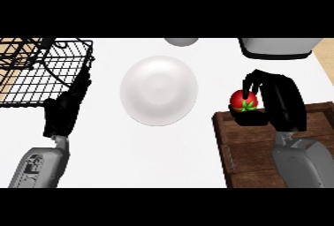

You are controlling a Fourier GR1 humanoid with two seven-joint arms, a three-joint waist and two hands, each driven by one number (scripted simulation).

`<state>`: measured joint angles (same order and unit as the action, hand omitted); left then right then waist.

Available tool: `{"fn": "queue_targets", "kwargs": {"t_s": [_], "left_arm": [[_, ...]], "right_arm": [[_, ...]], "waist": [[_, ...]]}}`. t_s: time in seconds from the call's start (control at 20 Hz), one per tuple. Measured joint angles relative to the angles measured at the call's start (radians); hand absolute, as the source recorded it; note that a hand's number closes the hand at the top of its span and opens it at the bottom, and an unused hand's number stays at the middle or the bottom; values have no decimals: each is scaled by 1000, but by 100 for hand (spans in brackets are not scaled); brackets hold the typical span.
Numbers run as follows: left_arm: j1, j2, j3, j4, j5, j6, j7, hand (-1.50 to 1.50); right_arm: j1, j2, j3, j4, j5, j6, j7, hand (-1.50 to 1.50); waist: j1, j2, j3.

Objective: Pick the tomato from the tray and place it in the plate

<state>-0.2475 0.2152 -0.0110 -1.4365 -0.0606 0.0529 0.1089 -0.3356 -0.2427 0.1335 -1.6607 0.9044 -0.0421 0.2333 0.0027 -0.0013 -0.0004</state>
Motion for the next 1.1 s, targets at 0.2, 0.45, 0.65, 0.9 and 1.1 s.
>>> {"fn": "queue_targets", "kwargs": {"t_s": [0.2,0.45,0.65,0.9,1.1], "left_arm": [[-2,-6,-2,-16,-5,-3,19,0],[3,-13,0,-23,-12,-3,17,0],[-12,-13,9,17,-16,-14,-5,0],[-30,-18,11,27,-15,-24,-8,0],[-48,-37,-3,50,-33,-15,-18,0]], "right_arm": [[-90,79,32,47,-17,35,30,150],[-252,185,59,231,-25,9,89,150],[-361,221,86,416,-69,-69,75,150],[-498,236,153,690,-96,-179,71,150],[-600,240,235,869,-109,-228,126,150]], "waist": [[4,1,0],[12,3,0],[17,6,0],[31,9,0],[45,13,0]]}}
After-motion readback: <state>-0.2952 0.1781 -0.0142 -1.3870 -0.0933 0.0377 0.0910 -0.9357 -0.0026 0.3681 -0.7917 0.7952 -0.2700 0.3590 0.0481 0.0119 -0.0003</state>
